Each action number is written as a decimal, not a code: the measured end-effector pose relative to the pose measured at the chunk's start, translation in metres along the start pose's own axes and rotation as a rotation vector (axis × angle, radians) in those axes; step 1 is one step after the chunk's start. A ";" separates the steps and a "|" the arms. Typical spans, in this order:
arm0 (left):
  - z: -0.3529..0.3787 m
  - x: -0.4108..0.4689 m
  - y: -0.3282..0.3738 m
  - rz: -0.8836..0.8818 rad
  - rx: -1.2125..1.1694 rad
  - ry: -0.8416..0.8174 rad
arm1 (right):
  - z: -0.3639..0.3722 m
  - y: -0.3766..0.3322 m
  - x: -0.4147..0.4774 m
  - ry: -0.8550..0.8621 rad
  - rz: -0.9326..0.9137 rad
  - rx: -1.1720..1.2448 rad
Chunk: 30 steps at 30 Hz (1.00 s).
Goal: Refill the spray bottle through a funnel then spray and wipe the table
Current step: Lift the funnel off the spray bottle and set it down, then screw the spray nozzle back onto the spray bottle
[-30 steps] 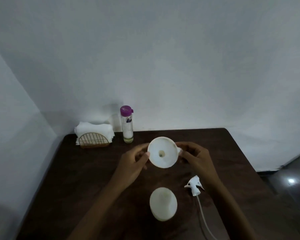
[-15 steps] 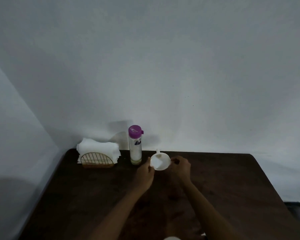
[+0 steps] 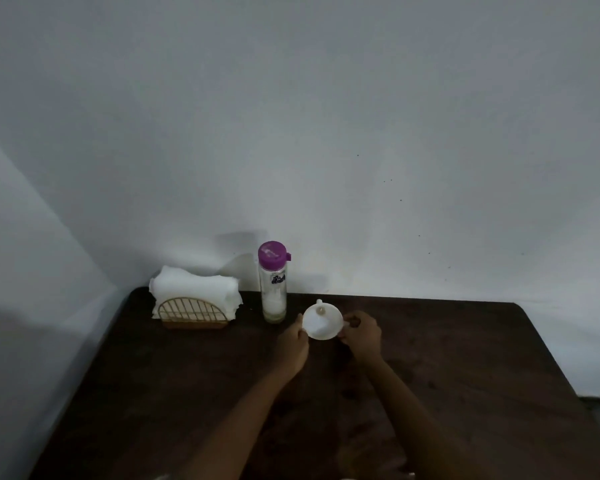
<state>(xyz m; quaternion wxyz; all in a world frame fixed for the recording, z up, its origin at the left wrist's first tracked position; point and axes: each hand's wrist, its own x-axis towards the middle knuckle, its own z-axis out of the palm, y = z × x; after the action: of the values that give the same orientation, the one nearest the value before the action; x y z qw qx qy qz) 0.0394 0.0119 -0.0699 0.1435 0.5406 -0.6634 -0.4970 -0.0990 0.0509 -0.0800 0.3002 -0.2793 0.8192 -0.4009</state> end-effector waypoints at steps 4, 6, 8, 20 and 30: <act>-0.004 -0.006 -0.004 -0.049 -0.064 -0.004 | -0.008 0.002 0.001 0.001 0.029 0.034; -0.009 -0.015 -0.008 -0.079 -0.128 -0.008 | -0.019 0.004 -0.007 0.003 0.012 0.041; -0.013 -0.028 -0.011 -0.099 -0.154 -0.011 | -0.033 0.005 -0.022 -0.015 0.018 0.096; 0.011 -0.167 -0.005 0.130 -0.230 -0.308 | -0.127 0.068 -0.136 0.022 -0.002 0.051; 0.020 -0.222 -0.002 0.201 -0.236 -0.273 | -0.129 0.118 -0.176 0.034 0.120 -0.387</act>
<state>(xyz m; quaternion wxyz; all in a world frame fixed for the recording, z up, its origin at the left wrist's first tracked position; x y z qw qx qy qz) 0.1088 0.2133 -0.0038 0.1634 0.3786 -0.6644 -0.6234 -0.0999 0.2981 -0.0657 0.2504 -0.2760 0.9010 -0.2221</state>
